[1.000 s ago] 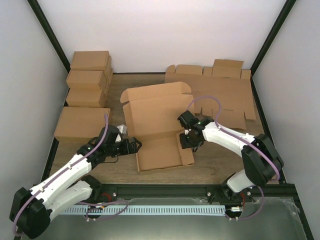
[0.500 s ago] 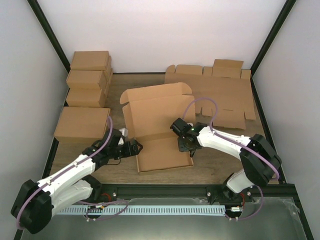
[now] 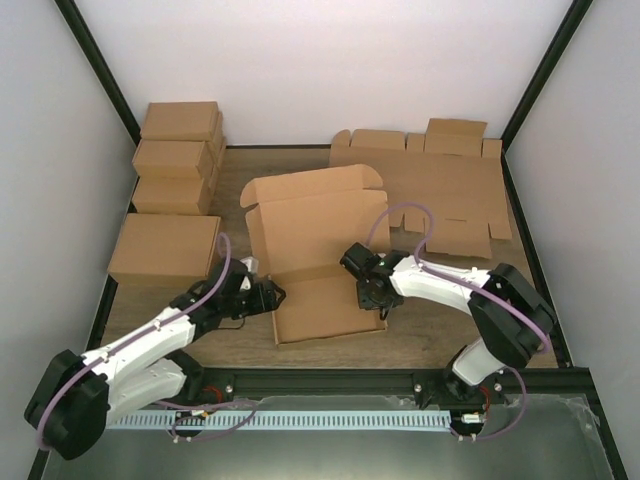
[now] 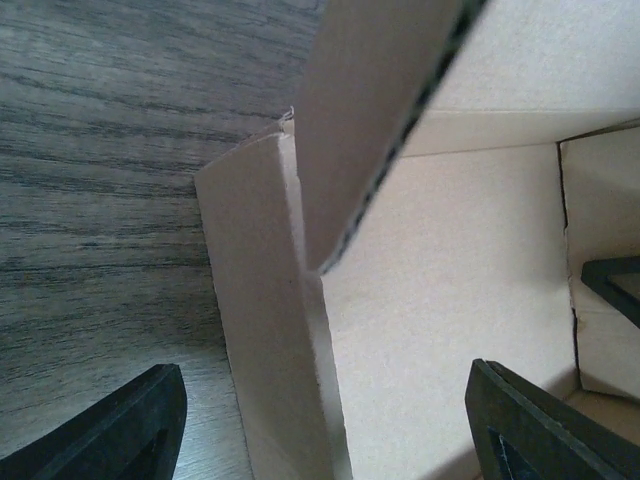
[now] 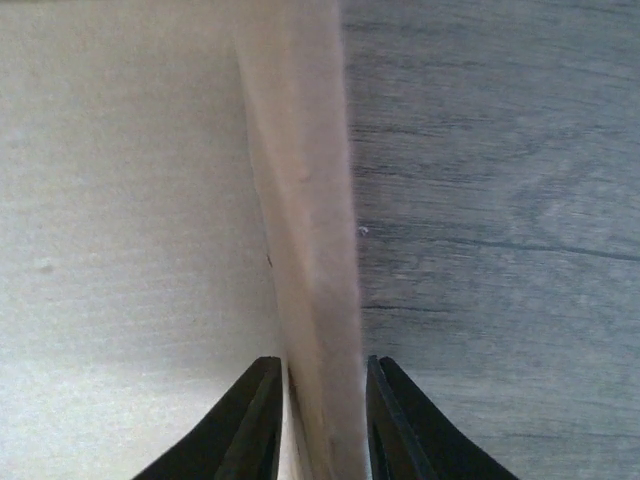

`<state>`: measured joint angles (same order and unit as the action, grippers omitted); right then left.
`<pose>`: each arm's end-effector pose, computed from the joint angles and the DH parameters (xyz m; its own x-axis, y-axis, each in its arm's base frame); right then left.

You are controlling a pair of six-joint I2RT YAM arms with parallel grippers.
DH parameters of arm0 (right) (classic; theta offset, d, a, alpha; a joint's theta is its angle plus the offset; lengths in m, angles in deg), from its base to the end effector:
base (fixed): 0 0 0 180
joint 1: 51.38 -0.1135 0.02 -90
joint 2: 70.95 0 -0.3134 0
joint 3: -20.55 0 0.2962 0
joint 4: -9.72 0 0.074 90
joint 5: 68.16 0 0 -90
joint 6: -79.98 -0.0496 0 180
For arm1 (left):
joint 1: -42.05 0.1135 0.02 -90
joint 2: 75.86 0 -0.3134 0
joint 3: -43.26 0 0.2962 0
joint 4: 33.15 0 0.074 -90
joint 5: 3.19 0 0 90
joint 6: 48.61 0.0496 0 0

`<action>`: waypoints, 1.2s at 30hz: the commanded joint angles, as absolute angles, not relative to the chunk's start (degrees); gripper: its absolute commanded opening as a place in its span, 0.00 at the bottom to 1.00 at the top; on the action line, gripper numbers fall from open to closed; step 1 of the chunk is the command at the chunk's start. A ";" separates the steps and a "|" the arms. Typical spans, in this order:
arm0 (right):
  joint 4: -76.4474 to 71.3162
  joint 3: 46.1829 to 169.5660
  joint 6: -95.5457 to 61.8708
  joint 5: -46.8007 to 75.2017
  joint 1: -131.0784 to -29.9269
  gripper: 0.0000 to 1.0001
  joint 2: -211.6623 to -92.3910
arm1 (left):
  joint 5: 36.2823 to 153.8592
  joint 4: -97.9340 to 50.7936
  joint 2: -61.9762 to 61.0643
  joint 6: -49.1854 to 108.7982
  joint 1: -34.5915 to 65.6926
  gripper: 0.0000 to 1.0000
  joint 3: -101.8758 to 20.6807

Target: Fold the paper box

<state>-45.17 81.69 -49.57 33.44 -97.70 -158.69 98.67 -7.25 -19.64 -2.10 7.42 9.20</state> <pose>0.2079 0.2033 0.1728 -0.9647 -0.1070 -0.2407 -0.0955 0.9937 -0.0591 0.1604 -0.1232 0.1711 -0.9046 -0.1938 -0.3797 0.0642 0.8185 -0.5709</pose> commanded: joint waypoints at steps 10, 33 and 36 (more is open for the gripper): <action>-40.84 80.27 -51.55 38.10 -98.24 0.28 -156.53 | 92.75 -6.79 -24.36 -4.33 6.28 0.81 9.42; -26.16 80.76 -28.16 4.66 -68.74 1.00 -135.74 | 97.56 -1.53 -25.90 9.18 25.56 1.00 -6.19; -28.81 86.61 -26.59 5.02 -65.62 1.00 -141.28 | 97.84 -1.66 -22.11 12.18 25.70 1.00 -9.81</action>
